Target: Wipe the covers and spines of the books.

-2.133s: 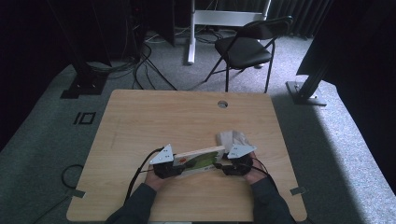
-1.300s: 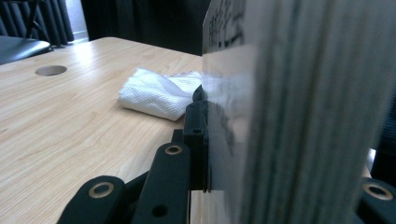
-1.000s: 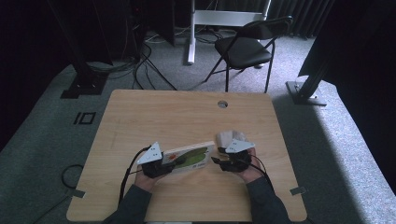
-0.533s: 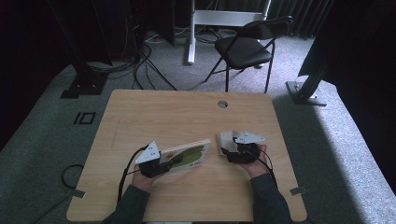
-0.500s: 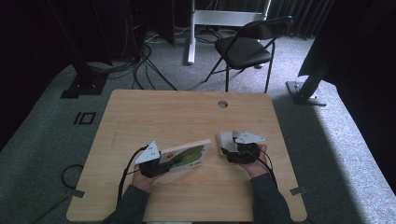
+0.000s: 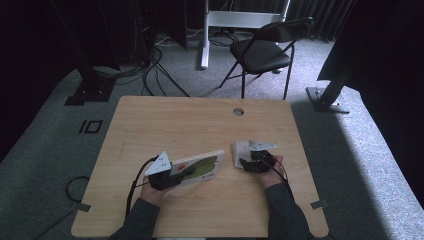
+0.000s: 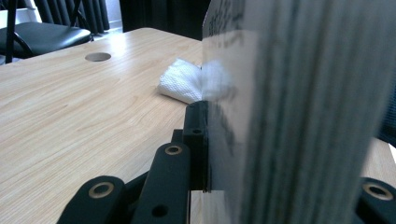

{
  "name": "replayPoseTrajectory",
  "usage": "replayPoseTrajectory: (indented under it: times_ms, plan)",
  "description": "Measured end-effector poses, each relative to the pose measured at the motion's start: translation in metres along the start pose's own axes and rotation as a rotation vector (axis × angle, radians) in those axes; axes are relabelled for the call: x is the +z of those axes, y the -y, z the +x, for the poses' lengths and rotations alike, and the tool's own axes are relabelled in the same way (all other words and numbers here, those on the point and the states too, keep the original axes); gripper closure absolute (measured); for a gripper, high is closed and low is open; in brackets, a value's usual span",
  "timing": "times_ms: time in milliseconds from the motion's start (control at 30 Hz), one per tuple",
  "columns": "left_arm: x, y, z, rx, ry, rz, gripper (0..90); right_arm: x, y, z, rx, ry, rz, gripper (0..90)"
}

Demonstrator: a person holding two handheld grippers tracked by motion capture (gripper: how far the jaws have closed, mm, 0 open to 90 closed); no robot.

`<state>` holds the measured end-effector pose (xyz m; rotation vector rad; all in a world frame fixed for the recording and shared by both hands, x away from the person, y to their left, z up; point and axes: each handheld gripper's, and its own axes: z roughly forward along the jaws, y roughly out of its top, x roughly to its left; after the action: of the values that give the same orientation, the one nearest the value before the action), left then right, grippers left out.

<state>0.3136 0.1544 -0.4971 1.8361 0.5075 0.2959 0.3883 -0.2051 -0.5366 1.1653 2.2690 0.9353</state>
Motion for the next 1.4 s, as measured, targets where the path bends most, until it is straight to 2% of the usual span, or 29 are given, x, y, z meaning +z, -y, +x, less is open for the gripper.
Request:
replayPoseTrajectory:
  times_ms: [67, 167, 200, 267, 400, 467, 600, 733, 933, 1033, 1400]
  plan:
    - [0.0, 0.0, 0.0, 0.0, -0.001, 0.0, 78.1, 0.004, 0.002, 0.0, 0.008, 0.002, 0.023, 48.6]
    - [0.0, 0.001, 0.0, -0.001, -0.004, 0.001, 78.0, 0.004, 0.002, 0.0, 0.003, 0.0, 0.028, 52.9]
    - [0.0, 0.001, 0.0, -0.001, -0.005, 0.002, 78.0, 0.003, 0.002, 0.0, 0.003, 0.013, 0.03, 63.2]
    - [0.0, 0.001, 0.0, 0.001, -0.008, 0.003, 78.1, 0.002, 0.003, 0.0, -0.004, 0.023, 0.026, 71.4]
    - [0.0, 0.0, -0.001, 0.001, -0.009, 0.001, 78.1, 0.002, 0.004, -0.002, 0.003, 0.032, 0.02, 75.7]
    - [-0.001, 0.0, -0.001, 0.001, -0.011, 0.0, 78.0, -0.002, 0.005, -0.003, 0.005, 0.021, 0.003, 80.8]
    - [0.0, 0.001, -0.001, 0.007, -0.019, 0.01, 78.1, -0.008, 0.004, -0.002, 0.004, 0.008, -0.02, 82.4]
    - [0.0, 0.001, -0.002, 0.01, -0.018, 0.008, 78.1, -0.023, -0.002, 0.001, 0.003, -0.03, -0.068, 84.0]
    - [0.001, 0.0, -0.002, 0.012, -0.02, 0.007, 78.1, -0.034, -0.009, 0.005, -0.003, -0.058, -0.101, 84.5]
    - [0.001, 0.001, -0.003, 0.013, -0.021, 0.007, 78.1, -0.042, -0.014, 0.009, -0.005, -0.086, -0.135, 84.6]
    - [0.001, 0.001, -0.003, 0.018, -0.032, 0.009, 78.1, -0.061, -0.026, 0.02, -0.032, -0.123, -0.195, 84.7]
